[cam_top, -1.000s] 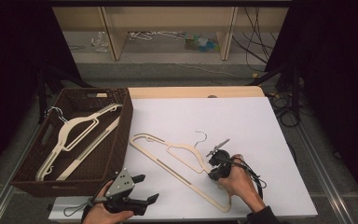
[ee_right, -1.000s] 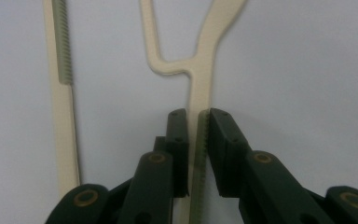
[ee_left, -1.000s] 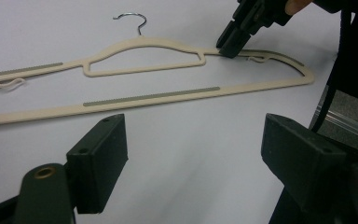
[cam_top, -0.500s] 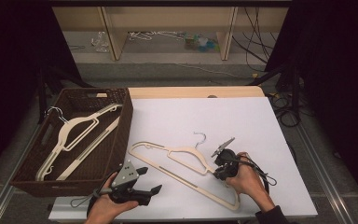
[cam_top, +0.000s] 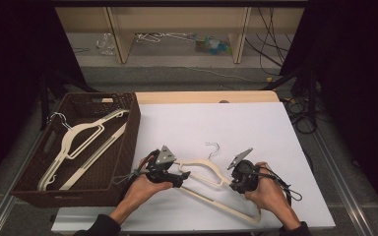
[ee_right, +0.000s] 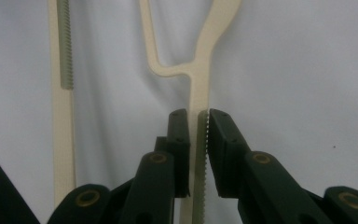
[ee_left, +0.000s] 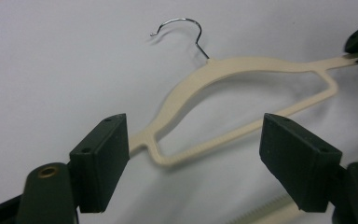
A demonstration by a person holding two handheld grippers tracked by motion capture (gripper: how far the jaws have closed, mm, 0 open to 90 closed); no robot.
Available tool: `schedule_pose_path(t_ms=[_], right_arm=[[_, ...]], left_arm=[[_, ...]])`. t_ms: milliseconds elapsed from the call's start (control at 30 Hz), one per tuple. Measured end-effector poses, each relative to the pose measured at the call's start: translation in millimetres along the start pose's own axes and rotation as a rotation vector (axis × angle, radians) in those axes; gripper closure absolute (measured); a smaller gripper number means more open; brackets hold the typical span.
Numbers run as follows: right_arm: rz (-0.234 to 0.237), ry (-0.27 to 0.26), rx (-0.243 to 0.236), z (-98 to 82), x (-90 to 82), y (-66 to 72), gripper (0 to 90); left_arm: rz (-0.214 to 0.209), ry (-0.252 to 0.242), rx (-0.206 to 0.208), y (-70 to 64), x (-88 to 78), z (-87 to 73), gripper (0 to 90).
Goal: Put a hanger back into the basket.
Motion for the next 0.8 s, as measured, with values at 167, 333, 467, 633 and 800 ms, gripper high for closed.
schedule_pose_path(t_ms=[167,333,467,633,800], right_arm=[[0.008,0.004,-0.008,-3.4,-0.8,1.8,79.8],[0.012,0.008,-0.016,-3.5,-2.3,2.6,79.8],[0.007,0.011,-0.020,-2.1,-4.8,5.0,79.7],[0.004,0.010,-0.036,0.1,-7.1,8.8,79.7],[0.001,0.011,-0.049,2.0,-9.3,12.5,79.5]], left_arm=[[0.011,0.053,0.065,-3.7,27.2,6.4,25.5],[0.009,0.070,0.095,-3.7,42.2,12.8,28.6],[-0.007,0.078,0.116,-6.5,48.4,16.2,30.4],[-0.025,0.080,0.169,-12.4,54.3,20.1,35.3],[-0.058,0.093,0.195,-14.8,61.9,20.9,36.8]])
Point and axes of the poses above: each handheld gripper's, and its own axes: x roughly forward along the jaws, z roughly out of its top, y roughly to its left, the point moved 1 cm from there along x, roughly forward along the jaws, and after that the axes turned 12 degrees about z, right-handed, at the moved point
